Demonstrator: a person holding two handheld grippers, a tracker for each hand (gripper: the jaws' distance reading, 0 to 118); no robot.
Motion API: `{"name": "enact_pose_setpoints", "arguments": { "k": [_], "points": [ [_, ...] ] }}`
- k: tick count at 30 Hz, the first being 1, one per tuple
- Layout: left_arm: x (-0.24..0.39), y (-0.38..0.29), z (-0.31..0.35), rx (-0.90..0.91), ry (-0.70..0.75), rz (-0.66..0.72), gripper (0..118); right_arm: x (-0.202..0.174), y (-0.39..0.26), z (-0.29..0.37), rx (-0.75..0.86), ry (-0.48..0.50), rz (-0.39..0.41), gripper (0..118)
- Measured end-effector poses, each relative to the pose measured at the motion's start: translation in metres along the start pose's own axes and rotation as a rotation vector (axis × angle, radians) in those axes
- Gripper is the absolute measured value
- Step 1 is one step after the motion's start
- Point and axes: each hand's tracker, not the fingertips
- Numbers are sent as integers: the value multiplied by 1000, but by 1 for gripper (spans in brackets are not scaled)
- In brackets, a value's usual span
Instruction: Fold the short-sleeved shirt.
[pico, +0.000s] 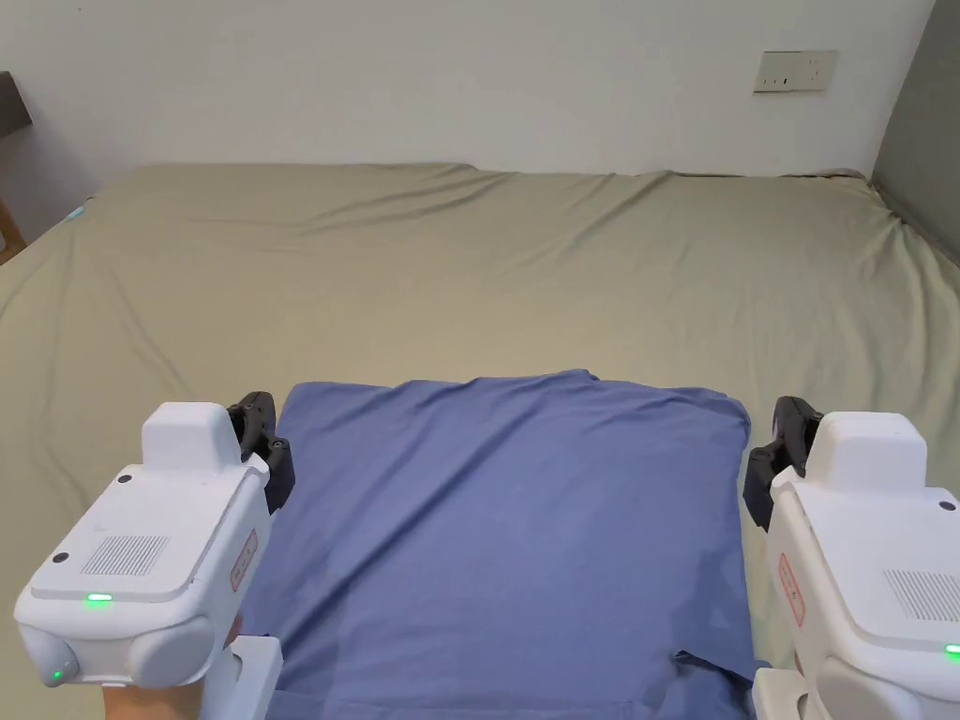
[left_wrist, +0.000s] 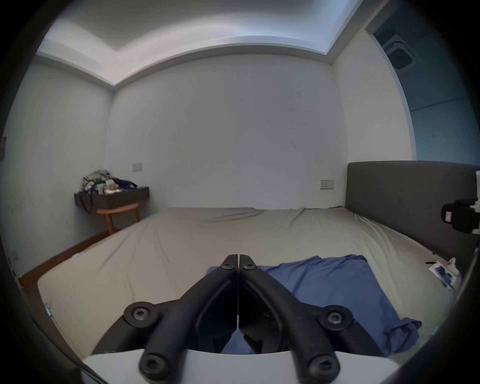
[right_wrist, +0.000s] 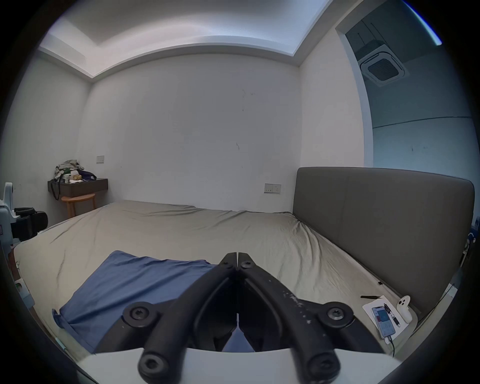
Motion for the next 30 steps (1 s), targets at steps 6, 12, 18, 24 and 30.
{"name": "enact_pose_setpoints", "arguments": {
  "k": [6,12,18,24,30],
  "points": [
    [-15,-18,-8,-148,30,-48,0,-1,-4,-3,-22,12,10,2],
    [-59,-62,-7,-393,34,-29,0,2,-12,-8,-55,22,9,2],
    [-90,-111,2,-596,49,-12,40,2,-22,-14,-94,28,3,2],
    [-96,-155,-10,-712,45,60,102,0,-32,-15,-134,36,-5,2],
    [-84,-185,-21,-780,-20,60,23,6,-46,-11,-185,31,-13,2]
  ]
}}
